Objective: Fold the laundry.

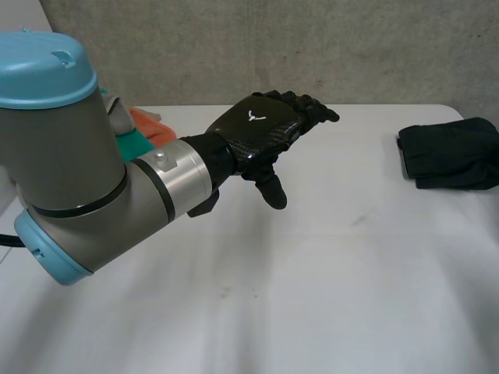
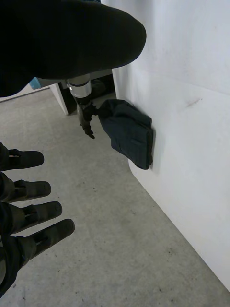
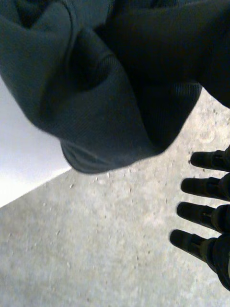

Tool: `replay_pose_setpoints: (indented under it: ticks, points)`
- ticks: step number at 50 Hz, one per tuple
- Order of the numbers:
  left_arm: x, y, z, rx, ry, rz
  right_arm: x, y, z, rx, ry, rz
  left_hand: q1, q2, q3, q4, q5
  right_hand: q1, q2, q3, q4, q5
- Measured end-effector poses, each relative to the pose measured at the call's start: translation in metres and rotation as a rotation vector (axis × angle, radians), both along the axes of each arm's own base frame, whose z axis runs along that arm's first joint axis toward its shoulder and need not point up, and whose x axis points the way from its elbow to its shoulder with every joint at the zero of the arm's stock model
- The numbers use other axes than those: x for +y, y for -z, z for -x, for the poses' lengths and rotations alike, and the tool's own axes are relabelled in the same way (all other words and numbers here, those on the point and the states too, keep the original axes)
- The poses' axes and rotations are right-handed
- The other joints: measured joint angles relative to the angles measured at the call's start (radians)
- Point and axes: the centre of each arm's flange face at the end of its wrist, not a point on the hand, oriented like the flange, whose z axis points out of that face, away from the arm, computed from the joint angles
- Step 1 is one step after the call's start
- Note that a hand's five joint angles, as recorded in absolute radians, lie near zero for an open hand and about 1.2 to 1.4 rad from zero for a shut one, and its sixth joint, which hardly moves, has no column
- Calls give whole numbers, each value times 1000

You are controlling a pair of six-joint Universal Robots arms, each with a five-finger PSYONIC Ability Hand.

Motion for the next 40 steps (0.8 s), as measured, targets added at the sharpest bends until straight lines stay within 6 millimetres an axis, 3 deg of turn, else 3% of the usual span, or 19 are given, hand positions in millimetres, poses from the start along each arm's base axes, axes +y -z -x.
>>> replay_pose_setpoints:
  ticks: [7, 9, 16, 21, 24, 25, 26, 27, 29, 31, 34, 35, 40]
  points:
    - [0, 0, 0, 0, 0, 0, 3, -14, 13, 132, 75, -7, 0, 0, 0, 0, 0, 0, -5, -9, -14, -6]
    - [0, 0, 0, 1, -2, 1, 7, -27, 10, 241, 79, -8, 0, 0, 0, 0, 0, 0, -5, -9, -14, -6]
    - [-4, -9, -5, 17, -49, 22, 34, -71, -29, 499, -30, 43, 0, 0, 0, 0, 0, 0, -5, -9, -14, -6]
    - [-27, -25, -20, 57, -219, 88, 70, -96, -63, 656, -119, 106, 0, 0, 0, 0, 0, 0, -5, -9, -14, -6]
    - [-49, -34, -37, 84, -367, 134, 98, -99, -92, 698, -213, 143, 0, 0, 0, 0, 0, 0, -5, -9, -14, -6]
    - [-59, -38, -45, 93, -432, 153, 114, -96, -110, 692, -286, 155, 0, 0, 0, 0, 0, 0, -5, -9, -14, -6]
    - [-69, -39, -53, 94, -489, 168, 118, -95, -114, 690, -303, 156, 0, 0, 0, 0, 0, 0, -5, -9, -14, -6]
    - [-85, -37, -66, 82, -572, 186, 145, -87, -140, 673, -416, 149, 0, 0, 0, 0, 0, 0, -5, -9, -14, -6]
    - [-111, -31, -87, 43, -692, 213, 169, -79, -160, 661, -511, 130, 0, 0, 0, 0, 0, 0, -5, -9, -14, -6]
    - [-144, -16, -114, -34, -821, 239, 196, -69, -177, 657, -601, 98, 0, 0, 0, 0, 0, 0, -5, -9, -14, -6]
    - [-178, 6, -142, -143, -928, 263, 219, -60, -188, 667, -666, 65, 0, 0, 0, 0, 0, 0, -5, -9, -14, -6]
    - [-200, 24, -160, -221, -980, 278, 230, -54, -191, 679, -695, 43, 1, 0, 0, 0, 0, 0, -5, -9, -14, -6]
    - [-254, 76, -205, -412, -1073, 328, 246, -41, -193, 720, -731, -1, 7, 3, 1, 2, 1, 0, -5, -9, -14, -6]
